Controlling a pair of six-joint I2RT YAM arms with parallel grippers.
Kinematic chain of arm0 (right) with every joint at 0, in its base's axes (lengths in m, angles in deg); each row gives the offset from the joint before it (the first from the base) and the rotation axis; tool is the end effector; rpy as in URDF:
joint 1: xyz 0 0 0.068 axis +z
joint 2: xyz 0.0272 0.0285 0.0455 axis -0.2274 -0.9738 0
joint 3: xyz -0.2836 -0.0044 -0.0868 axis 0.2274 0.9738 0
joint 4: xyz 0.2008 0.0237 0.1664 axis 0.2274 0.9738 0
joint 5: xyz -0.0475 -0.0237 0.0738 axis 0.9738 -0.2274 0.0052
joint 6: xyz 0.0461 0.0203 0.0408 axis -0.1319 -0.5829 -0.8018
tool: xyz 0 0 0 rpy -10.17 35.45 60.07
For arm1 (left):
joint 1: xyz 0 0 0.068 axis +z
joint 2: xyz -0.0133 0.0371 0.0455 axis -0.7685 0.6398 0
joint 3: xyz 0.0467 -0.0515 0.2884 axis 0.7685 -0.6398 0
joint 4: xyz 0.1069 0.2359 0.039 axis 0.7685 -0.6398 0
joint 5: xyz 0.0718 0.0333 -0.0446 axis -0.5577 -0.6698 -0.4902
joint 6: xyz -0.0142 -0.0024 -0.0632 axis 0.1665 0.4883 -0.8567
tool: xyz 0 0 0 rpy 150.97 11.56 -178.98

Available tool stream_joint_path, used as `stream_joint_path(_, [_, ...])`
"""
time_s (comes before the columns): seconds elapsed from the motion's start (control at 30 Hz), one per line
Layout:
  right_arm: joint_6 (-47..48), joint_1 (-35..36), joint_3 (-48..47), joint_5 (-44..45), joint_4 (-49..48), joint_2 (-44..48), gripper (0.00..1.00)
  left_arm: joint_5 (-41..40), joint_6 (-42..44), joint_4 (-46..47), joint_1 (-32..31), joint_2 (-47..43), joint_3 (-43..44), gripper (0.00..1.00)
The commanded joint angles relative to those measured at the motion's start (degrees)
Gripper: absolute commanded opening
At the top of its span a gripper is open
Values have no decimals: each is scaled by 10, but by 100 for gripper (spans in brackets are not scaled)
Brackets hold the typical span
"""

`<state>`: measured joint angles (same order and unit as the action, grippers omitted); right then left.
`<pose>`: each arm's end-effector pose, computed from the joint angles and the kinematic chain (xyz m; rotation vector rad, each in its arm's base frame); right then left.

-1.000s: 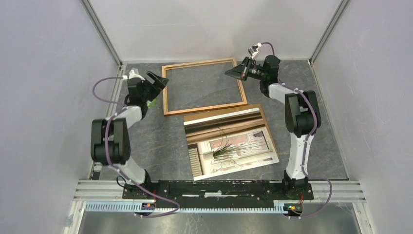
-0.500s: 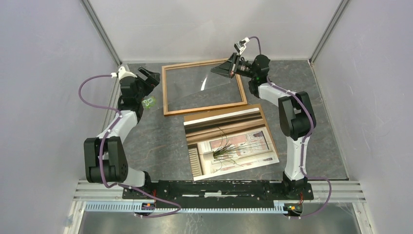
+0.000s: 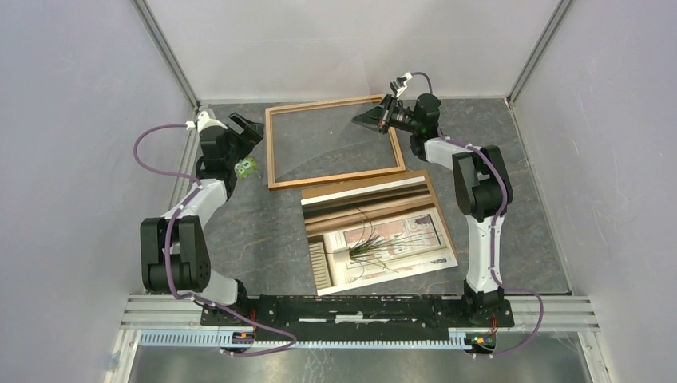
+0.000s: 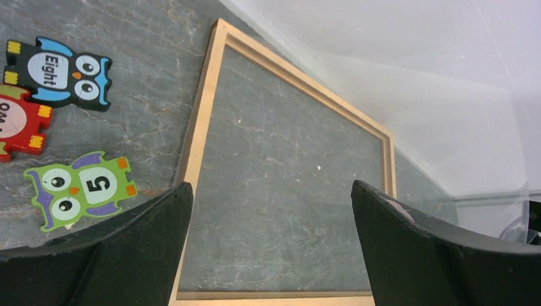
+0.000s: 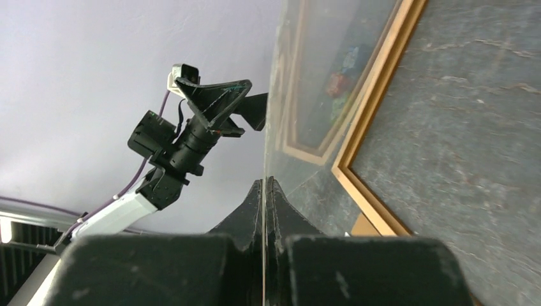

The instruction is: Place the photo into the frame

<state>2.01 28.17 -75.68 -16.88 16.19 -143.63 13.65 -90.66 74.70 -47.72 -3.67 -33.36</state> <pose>0.4909 0.1740 0.2440 0.0136 1.8540 1.8471 0.3477 0.0126 0.2773 -0.6705 1.7520 -0.5234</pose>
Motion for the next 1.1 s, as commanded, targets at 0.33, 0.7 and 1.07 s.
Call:
stream_joint_path(0.33, [15,-41,33,-5,-36,-34,0,3,24,25,0,49,11,100])
stream_joint_path(0.7, [-25,-46,26,-34,-86,-61,0,7,20,28,-1,54,10,100])
stream_joint_path(1.07, [-22,-59,32,-47,-86,-62,0,11,18,30,-1,58,12,100])
